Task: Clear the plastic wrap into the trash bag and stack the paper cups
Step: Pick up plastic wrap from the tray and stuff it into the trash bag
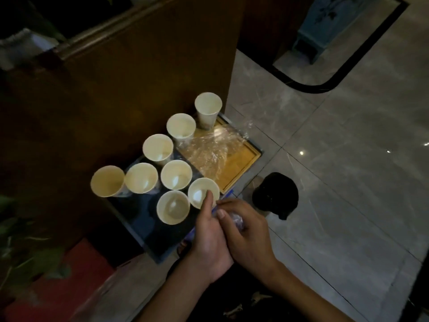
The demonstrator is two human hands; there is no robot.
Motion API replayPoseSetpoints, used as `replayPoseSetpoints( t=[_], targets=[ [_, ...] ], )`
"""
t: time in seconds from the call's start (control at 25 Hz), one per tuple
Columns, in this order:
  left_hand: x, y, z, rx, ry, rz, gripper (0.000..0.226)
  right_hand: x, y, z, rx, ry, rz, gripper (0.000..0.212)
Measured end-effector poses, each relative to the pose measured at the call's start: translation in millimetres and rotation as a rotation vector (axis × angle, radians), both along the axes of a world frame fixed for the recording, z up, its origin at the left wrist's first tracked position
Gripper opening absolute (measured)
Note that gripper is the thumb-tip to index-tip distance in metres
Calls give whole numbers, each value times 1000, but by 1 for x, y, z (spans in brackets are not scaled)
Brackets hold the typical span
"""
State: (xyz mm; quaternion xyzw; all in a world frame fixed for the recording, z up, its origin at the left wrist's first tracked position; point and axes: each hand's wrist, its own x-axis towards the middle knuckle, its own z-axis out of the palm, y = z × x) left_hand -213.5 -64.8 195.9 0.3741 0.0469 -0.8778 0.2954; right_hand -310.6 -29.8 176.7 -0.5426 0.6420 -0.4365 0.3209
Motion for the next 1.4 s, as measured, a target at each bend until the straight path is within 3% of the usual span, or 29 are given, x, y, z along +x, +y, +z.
replayPoseSetpoints(
  t=[0.16, 0.32, 0.44, 0.56, 0.72, 0.8, 0.92, 1.0, 1.16, 1.24, 1.32, 1.4],
  targets=[
    [-49, 1, -3, -52, -37, -194, 73, -46, 3, -1, -26, 85, -83, 24],
    [-93, 11, -6, -137, 109, -258, 56, -96, 0, -4, 38, 24, -305, 29],
    [-119, 18, -13, -227, 55, -316, 45, -125, -1, 3, 131, -242, -442, 28],
    [-144, 20, -17, -379, -148, -423, 36, -151, 2, 8, 181, -559, -527, 29],
    [-169, 28, -21, -559, -518, -455, 43, -171, 2, 10, 300, -1004, -596, 28],
    [-176, 31, -25, -535, -677, -374, 48, -179, 2, 10, 346, -1176, -637, 27],
    [-184, 27, -34, -498, -744, -388, 46, -188, 8, 8, 425, -1370, -653, 35],
    [-191, 27, -37, -638, -835, -528, 35, -193, 12, 5, 459, -1358, -675, 47],
    [-210, 28, -42, -1166, -1089, -847, 26, -206, 14, -10, 460, -965, -748, 59],
    [-219, 20, -44, -1267, -1080, -1046, 26, -218, 16, -25, 517, -806, -726, 60],
    [-225, 13, -47, -1203, -932, -1310, 22, -230, 27, -42, 634, -870, -754, 55],
    [-229, 13, -53, -1229, -807, -1522, 33, -242, 38, -60, 710, -1099, -827, 53]
  ],
)
